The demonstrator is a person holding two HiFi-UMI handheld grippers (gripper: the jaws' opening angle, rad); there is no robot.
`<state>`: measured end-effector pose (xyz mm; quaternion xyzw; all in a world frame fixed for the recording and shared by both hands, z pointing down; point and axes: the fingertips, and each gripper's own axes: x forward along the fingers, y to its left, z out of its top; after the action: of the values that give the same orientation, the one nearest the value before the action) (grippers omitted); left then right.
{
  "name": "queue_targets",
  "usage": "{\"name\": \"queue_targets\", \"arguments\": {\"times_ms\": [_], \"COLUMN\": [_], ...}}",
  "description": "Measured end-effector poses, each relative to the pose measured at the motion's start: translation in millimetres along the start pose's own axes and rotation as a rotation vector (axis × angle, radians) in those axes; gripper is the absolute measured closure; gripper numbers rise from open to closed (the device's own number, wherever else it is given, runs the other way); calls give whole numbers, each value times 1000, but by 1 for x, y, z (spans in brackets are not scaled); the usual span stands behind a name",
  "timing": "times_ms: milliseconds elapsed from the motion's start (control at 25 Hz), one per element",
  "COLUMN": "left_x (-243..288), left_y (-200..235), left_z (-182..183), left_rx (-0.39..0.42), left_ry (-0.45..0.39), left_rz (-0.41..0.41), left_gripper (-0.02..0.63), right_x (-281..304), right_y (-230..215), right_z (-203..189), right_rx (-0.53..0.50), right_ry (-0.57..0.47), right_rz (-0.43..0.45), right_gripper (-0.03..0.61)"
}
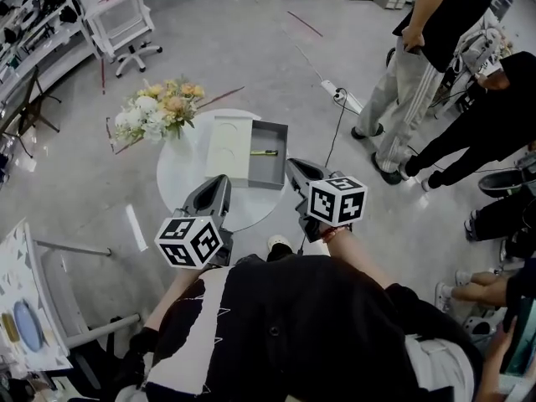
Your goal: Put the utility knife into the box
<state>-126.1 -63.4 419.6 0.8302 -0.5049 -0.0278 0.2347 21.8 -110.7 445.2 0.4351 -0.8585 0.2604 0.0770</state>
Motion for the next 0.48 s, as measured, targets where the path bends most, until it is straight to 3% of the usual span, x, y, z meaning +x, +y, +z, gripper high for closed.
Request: {"name": "queue_targets", "arguments": {"times_ms": [480], "left_x": [-6], "left_y": [-2], "left_z": [-1], "left_rx": [6], "left_ry": [-6], "left_rz": [2], "left_gripper": [601], "right_x": [-2], "right_y": [3], "right_z": [-4], "right_rx": [-12], "right_ry": [2], "right_rz": [-1], "right_gripper": [574]}}
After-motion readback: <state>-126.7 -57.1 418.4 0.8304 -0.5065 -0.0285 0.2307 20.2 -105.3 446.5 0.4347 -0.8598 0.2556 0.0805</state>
